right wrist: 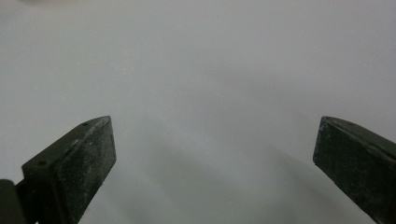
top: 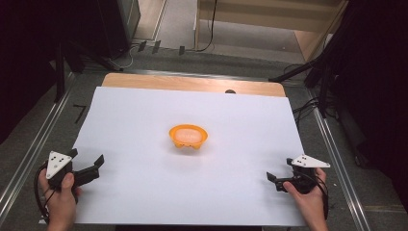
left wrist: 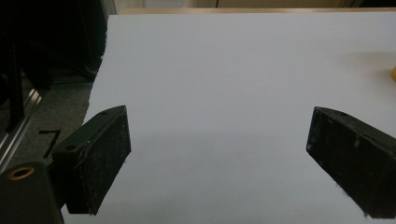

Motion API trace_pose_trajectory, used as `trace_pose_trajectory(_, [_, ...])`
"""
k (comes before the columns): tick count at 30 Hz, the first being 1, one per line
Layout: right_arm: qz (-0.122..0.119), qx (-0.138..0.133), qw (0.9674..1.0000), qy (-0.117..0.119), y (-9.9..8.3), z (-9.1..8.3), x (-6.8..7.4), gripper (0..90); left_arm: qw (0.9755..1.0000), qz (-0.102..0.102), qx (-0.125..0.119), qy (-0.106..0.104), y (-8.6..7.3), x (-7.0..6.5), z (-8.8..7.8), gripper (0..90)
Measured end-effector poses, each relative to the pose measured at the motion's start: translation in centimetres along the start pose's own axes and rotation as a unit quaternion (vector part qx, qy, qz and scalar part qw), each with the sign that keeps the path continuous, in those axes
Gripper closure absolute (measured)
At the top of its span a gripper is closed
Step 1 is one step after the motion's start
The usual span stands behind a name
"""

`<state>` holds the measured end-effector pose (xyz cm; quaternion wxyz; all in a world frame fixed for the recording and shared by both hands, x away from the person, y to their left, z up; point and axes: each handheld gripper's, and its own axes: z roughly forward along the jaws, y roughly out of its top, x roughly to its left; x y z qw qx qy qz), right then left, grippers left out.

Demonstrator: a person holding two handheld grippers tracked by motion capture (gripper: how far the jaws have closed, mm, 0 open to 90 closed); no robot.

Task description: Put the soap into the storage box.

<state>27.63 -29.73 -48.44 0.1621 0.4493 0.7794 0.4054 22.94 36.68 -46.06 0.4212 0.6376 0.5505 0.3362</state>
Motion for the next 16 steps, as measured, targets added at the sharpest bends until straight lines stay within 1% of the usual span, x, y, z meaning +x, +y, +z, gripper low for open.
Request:
trace_pose_trajectory(8, [0.012, -0.012, 0.9997, -0.015, -1.0, -1.2, -0.6, 0.0, 1.0000, -0.001, 0.000, 0.000, 0.0, 0.0, 0.0, 7.0])
trace_pose_trajectory(9, [0.013, -0.018, 0.9996, -0.018, -1.2, -1.4, -0.7, 0.0, 1.0000, -0.001, 0.000, 0.000, 0.0, 0.0, 0.0, 7.0])
trace_pose_trajectory(11, [0.018, -0.027, 0.9993, -0.022, -1.5, -1.7, -0.9, 0.0, 1.0000, 0.000, 0.000, 0.000, 0.0, 0.0, 0.0, 7.1])
trace_pose_trajectory(12, [0.025, -0.027, 0.9991, -0.021, -1.7, -1.7, -1.0, 0.0, 1.0000, 0.000, 0.000, 0.000, 0.0, 0.0, 0.0, 7.1])
trace_pose_trajectory(16, [0.021, -0.026, 0.9991, -0.024, -1.6, -1.6, -0.9, 0.0, 1.0000, 0.000, 0.002, -0.001, 0.0, 0.0, 0.0, 7.0])
